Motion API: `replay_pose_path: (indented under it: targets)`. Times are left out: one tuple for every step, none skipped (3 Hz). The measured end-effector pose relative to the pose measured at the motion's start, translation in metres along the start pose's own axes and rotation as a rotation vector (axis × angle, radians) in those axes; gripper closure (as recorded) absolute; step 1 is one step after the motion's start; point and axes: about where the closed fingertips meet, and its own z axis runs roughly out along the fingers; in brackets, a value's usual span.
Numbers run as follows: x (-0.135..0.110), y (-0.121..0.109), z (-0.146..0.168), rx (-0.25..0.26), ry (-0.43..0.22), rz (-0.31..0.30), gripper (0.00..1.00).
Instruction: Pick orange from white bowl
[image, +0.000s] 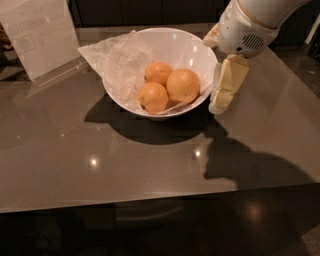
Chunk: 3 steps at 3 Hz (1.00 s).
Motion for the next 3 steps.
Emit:
replay_pose_path:
  targets:
    - [-0.008, -0.022, 0.016, -0.015, -0.032, -0.014, 0.00]
    - [-0.019, -0.043, 0.037, -0.041, -0.062, -0.023, 0.00]
    - [-0.020, -0.045, 0.038, -0.040, -0.065, -0.023, 0.19]
